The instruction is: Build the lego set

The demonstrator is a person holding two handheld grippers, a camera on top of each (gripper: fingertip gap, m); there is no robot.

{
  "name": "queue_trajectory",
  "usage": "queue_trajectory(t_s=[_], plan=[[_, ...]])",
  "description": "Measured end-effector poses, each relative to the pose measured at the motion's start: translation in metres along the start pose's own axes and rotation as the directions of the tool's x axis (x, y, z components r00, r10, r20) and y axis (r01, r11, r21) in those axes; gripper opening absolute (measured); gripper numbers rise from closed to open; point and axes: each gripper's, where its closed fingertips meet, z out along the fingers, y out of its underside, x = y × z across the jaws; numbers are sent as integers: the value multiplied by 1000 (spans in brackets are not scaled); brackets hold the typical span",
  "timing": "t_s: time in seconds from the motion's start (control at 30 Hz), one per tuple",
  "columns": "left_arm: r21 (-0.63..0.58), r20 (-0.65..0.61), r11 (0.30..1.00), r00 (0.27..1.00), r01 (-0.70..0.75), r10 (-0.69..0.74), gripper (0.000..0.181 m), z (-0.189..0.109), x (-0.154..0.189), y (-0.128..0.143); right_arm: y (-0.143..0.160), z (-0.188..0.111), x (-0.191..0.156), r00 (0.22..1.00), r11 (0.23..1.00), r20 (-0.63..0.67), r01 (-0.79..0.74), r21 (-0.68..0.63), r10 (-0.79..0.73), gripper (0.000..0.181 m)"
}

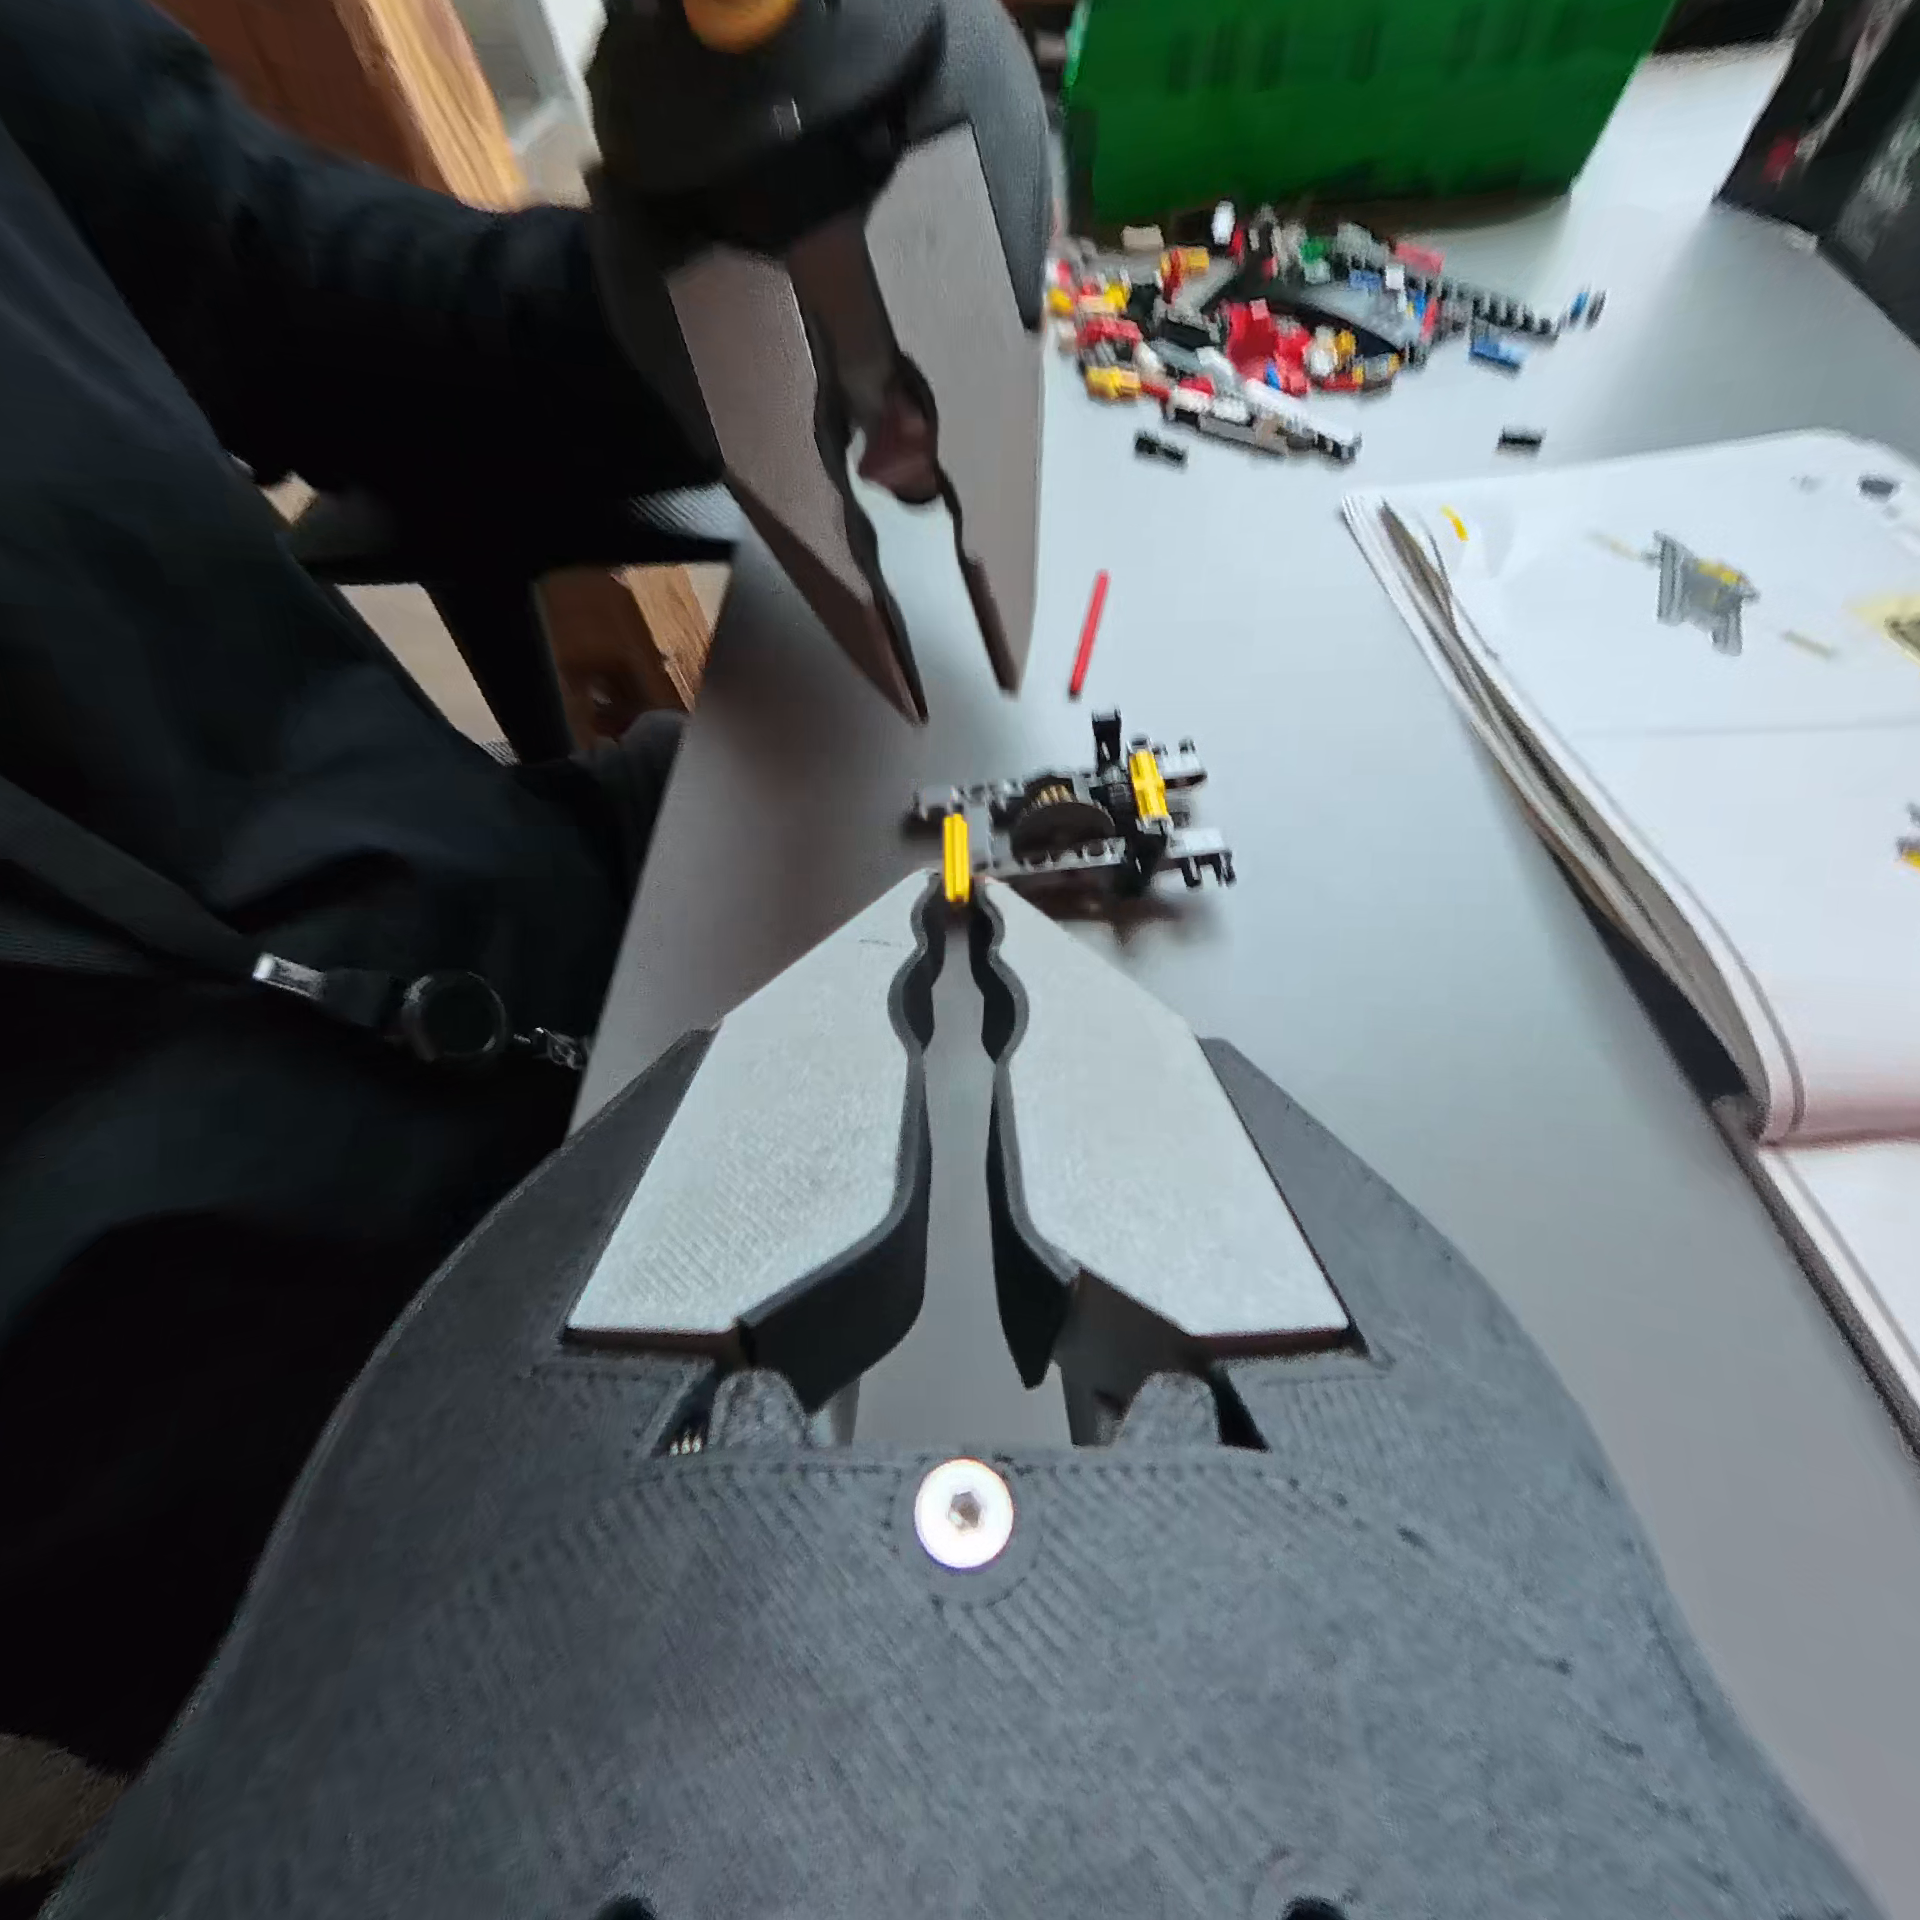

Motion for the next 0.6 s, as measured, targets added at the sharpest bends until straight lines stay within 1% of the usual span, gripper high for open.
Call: queue_trajectory(t_s=[0.07, 0.13, 0.2, 0.27, 0.37, 0.5, 0.6], plan=[[-71, -15, 995, 998, 63, -64, 21, -7, -3, 22, 14, 8, 7, 999, 998, -27, -29, -54, 27, 1], [-137, -20, 984, 992, 118, -122, 32, -9, -6, 43, 20, 15, 11, 998, 995, -30, -50, -86, 48, 1], [-160, -16, 976, 988, 151, -155, 34, -9, -10, 56, 25, 21, 15, 998, 991, -46, -52, -125, 47, 1], [-153, -30, 973, 983, 172, -179, 32, -7, -12, 59, 28, 26, 19, 997, 987, -64, -44, -157, 34, 0], [-147, -69, 973, 980, 176, -188, 29, -2, -9, 56, 34, 33, 22, 997, 980, -71, -44, -194, 31, 1], [-198, -88, 971, 985, 132, -151, 29, 4, -8, 58, 35, 37, 22, 998, 978, -50, -57, -199, 48, 1], [-197, -94, 974, 987, 110, -130, 29, 6, -7, 58, 37, 37, 23, 996, 978, -49, -76, -193, 68, 1]])
